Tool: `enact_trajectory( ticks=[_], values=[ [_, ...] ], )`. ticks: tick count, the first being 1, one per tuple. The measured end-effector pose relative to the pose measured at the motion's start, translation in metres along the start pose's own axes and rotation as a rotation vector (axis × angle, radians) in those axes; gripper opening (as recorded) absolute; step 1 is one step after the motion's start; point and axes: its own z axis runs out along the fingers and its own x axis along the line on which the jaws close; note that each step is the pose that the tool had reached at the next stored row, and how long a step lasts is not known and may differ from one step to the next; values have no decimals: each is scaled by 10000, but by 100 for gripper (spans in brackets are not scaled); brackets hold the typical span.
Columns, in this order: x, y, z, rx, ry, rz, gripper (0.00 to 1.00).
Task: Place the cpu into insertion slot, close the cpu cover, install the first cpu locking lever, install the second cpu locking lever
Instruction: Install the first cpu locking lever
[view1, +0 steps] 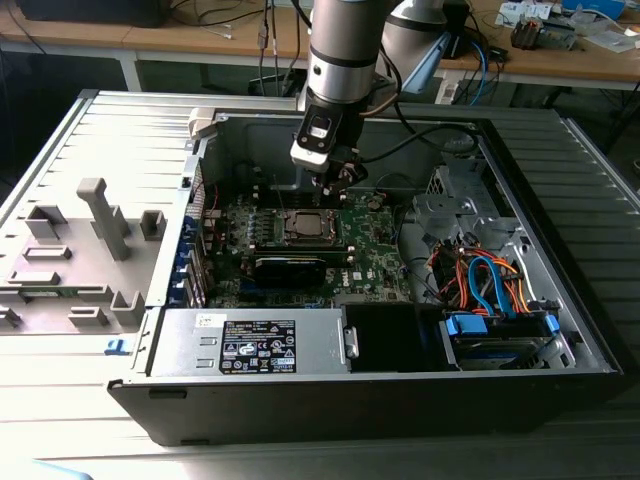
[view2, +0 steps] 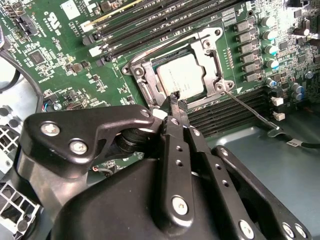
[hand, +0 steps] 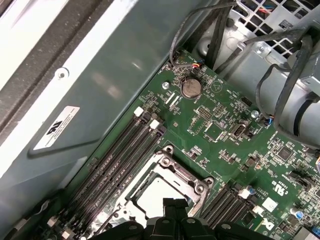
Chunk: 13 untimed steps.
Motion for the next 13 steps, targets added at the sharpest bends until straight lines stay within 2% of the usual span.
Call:
enact_trajectory(
  ticks=[13],
  values=[
    [0, 0, 0, 6, -10, -377, 11]
  ],
)
